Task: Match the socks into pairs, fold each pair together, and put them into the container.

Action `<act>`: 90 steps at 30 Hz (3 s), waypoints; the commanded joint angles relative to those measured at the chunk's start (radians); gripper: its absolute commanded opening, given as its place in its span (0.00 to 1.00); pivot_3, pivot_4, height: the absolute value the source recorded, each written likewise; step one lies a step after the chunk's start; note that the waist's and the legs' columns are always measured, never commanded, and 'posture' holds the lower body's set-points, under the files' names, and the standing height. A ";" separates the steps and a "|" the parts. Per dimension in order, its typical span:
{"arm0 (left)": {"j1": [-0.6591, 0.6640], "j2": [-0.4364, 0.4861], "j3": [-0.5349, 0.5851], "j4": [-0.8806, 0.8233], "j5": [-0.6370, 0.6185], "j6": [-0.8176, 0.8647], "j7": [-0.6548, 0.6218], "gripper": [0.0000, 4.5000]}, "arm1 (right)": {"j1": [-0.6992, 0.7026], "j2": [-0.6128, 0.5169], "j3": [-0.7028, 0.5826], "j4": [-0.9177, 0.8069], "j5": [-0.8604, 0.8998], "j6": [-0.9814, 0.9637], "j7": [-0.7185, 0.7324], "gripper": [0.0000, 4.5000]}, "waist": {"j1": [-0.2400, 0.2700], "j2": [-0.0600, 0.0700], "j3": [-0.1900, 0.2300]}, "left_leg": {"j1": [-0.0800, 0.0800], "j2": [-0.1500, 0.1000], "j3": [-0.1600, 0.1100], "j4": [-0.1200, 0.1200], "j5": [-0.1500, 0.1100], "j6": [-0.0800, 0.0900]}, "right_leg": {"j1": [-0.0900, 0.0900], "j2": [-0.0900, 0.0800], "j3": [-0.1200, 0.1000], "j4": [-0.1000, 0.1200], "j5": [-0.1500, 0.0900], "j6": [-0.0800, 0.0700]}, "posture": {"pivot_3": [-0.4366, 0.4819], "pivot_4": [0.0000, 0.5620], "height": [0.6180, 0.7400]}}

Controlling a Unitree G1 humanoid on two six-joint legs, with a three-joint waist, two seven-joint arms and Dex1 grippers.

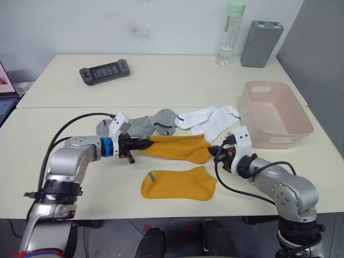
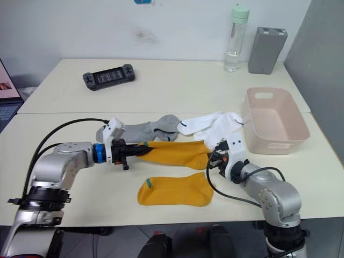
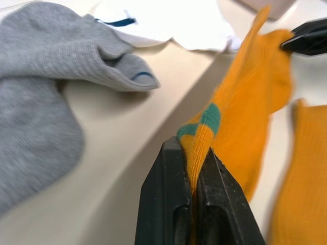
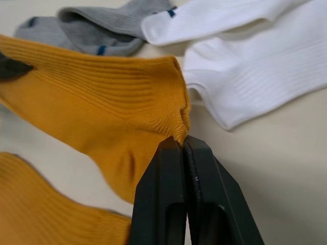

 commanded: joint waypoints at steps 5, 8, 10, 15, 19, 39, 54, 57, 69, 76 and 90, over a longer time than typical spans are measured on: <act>0.136 0.119 0.135 -0.255 -0.294 0.425 0.002 0.00 | -0.056 -0.004 -0.274 -0.140 0.328 0.333 0.065 0.01 | 0.000 0.000 0.000 | 0.001 0.000 0.000 -0.001 0.000 0.000 | 0.000 0.000 0.000 0.000 0.000 0.000 | 0.48 0.27 1.00; 0.208 0.133 0.158 -0.320 -0.349 0.494 0.027 0.00 | -0.035 -0.035 -0.306 -0.171 0.418 0.384 0.071 0.01 | 0.000 0.000 0.000 | 0.001 0.001 0.000 -0.001 0.000 0.000 | 0.000 0.000 0.000 0.000 0.000 0.000 | 0.48 0.27 1.00; 0.254 0.141 0.149 -0.361 -0.353 0.483 0.042 0.00 | -0.011 -0.062 -0.305 -0.181 0.477 0.386 0.065 0.01 | 0.000 0.000 0.000 | 0.002 0.001 0.000 -0.001 0.000 0.000 | 0.001 0.000 0.000 0.000 0.000 0.000 | 0.48 0.27 1.00; 0.352 0.077 0.110 -0.419 -0.296 0.362 0.138 0.00 | 0.061 -0.079 -0.270 -0.191 0.507 0.386 0.011 0.01 | 0.004 0.000 0.000 | 0.003 0.001 0.002 -0.002 0.000 0.000 | 0.001 0.000 0.001 -0.001 0.000 0.000 | 0.48 0.27 1.00; 0.366 0.030 0.064 -0.407 -0.254 0.295 0.192 0.00 | 0.109 -0.123 -0.186 -0.191 0.450 0.352 -0.015 0.01 | 0.008 0.000 0.000 | 0.005 0.000 0.002 -0.002 0.000 0.000 | 0.004 0.000 0.001 -0.002 0.000 0.000 | 0.48 0.27 1.00; 0.313 0.023 -0.046 -0.320 -0.177 0.188 0.213 0.00 | 0.204 -0.263 -0.044 -0.177 0.383 0.195 0.012 0.01 | 0.014 0.000 0.000 | 0.014 0.000 0.003 -0.003 0.000 0.000 | 0.013 0.000 0.002 -0.003 -0.004 0.005 | 0.48 0.27 1.00; 0.356 0.140 0.031 -0.324 -0.160 0.028 0.103 0.95 | 0.206 -0.349 -0.043 -0.219 0.394 0.072 0.054 1.00 | 0.016 0.000 0.000 | 0.014 0.001 0.003 -0.004 0.000 0.000 | 0.013 0.001 0.002 -0.004 -0.006 0.005 | 0.48 0.27 1.00; 0.338 0.148 0.046 -0.315 -0.201 0.062 0.075 0.99 | 0.206 -0.359 -0.028 -0.216 0.374 0.037 0.056 1.00 | 0.017 0.000 0.000 | 0.014 0.001 0.004 -0.004 0.000 0.000 | 0.013 0.001 0.003 -0.004 -0.006 0.005 | 0.48 0.27 1.00; 0.261 0.185 0.111 -0.161 -0.179 -0.010 0.045 0.99 | 0.212 -0.385 0.060 -0.266 0.287 -0.175 0.135 1.00 | 0.019 0.000 0.000 | 0.014 0.002 0.003 -0.004 0.000 0.000 | 0.013 0.001 0.002 -0.005 -0.006 0.005 | 0.48 0.27 1.00; 0.160 0.226 0.015 -0.237 -0.186 -0.028 -0.093 0.60 | 0.164 -0.419 0.231 -0.235 0.134 -0.285 0.186 0.63 | 0.022 0.000 0.001 | 0.013 0.001 0.004 -0.005 0.000 0.000 | 0.013 0.001 0.002 -0.008 -0.006 0.005 | 0.48 0.27 1.00; 0.082 0.104 -0.278 -0.085 0.084 -0.187 -0.104 0.01 | 0.034 -0.256 0.528 0.034 -0.086 -0.339 0.231 0.00 | 0.019 0.000 0.001 | 0.013 0.001 0.003 -0.005 -0.001 0.000 | 0.012 0.001 0.002 -0.006 -0.005 0.004 | 0.48 0.27 1.00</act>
